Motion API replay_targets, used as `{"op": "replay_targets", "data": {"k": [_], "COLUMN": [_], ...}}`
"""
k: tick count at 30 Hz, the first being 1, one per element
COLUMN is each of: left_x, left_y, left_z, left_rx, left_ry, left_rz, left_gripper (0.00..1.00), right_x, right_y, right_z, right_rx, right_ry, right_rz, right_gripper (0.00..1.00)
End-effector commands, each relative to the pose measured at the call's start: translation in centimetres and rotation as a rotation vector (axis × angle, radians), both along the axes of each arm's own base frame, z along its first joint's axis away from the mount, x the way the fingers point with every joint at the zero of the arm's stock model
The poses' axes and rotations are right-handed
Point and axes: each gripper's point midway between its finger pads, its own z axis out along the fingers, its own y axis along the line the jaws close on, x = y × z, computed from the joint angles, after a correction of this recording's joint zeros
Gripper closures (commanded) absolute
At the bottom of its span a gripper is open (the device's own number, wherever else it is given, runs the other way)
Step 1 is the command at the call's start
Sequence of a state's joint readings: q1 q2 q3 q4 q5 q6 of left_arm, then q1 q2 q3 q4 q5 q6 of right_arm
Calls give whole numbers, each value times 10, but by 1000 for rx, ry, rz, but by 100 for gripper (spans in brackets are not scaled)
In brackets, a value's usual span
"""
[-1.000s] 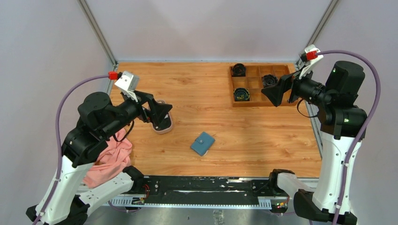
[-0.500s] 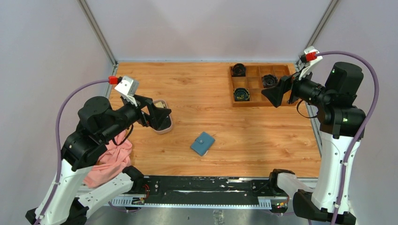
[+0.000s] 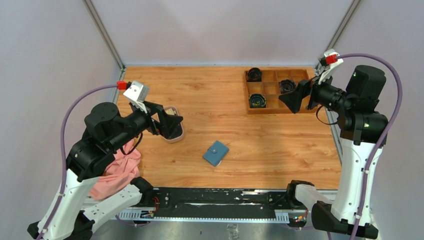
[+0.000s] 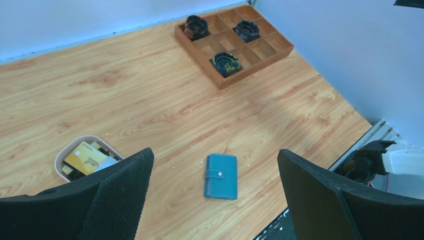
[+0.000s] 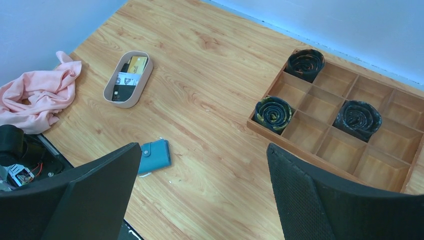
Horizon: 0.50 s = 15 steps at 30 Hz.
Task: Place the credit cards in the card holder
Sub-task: Reset both arms
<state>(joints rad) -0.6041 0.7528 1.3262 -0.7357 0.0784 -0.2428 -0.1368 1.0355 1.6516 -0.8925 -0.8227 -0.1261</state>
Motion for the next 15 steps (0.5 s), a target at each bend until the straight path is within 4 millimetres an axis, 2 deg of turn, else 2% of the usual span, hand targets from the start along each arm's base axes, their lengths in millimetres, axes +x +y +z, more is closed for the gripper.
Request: {"op": "replay_targets", "data": {"k": [1, 9, 15], "left_x": [3, 7, 11], "left_y": [-2, -3, -4], "left_z": [-11, -22, -43], "left_rx": [22, 43, 65], "left_ry": [22, 46, 82], "left_rz": [-4, 0, 13], "left_gripper": [0, 0, 0], "right_x": [1, 6, 9], "right_y": [-1, -5, -7], "right_z": [-1, -10, -22], "right_rx": [15, 35, 42], "right_ry": [3, 15, 46], "right_rz": [0, -19, -31], "right_gripper": [0, 0, 0]}}
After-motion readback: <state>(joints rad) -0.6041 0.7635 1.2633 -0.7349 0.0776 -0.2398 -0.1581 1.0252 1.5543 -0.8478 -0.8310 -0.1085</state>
